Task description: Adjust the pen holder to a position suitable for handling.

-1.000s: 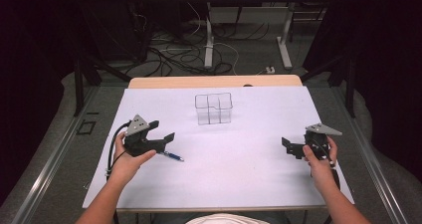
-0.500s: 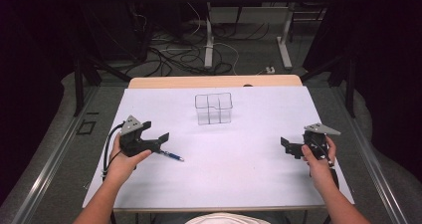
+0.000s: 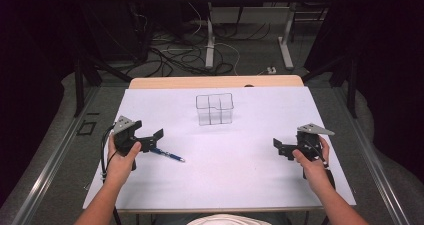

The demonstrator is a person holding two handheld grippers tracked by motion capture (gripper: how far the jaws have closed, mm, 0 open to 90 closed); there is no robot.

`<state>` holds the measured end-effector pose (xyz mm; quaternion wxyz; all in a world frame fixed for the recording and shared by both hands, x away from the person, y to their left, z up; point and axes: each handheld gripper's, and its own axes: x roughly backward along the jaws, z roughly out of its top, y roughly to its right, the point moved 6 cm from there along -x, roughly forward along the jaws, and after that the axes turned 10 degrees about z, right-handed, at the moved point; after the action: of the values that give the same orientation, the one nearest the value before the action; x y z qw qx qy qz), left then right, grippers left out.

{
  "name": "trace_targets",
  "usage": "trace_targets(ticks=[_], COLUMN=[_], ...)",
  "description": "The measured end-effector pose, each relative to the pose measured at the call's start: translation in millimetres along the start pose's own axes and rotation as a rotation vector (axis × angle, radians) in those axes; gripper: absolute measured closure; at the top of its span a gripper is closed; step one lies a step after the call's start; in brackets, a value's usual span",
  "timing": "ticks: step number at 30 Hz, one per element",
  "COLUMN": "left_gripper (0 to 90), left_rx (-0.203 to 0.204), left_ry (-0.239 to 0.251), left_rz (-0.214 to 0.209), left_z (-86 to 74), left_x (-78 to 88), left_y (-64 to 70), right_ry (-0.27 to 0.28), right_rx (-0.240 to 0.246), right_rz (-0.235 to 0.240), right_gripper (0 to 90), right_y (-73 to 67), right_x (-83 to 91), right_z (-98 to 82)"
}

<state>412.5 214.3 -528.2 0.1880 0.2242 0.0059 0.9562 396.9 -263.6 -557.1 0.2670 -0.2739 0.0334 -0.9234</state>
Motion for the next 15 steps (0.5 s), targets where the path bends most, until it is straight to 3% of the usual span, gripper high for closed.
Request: trace_targets(ticks=[8,15], left_gripper=[0.3,0.3], left_rx=[0.012,-0.008], left_ry=[0.012,0.013], left_rz=[0.016,0.039], left_z=[1.2,1.6], left_x=[1.3,1.6], left_y=[-5.6,-5.8], right_ry=[-0.026,-0.058], right_rx=[0.053,0.102], right_rz=[0.019,0.048], right_gripper=[0.0,0.0], right_y=[-23.6,-40.1], right_x=[-12.5,-23.2], right_z=[6.5,10.7])
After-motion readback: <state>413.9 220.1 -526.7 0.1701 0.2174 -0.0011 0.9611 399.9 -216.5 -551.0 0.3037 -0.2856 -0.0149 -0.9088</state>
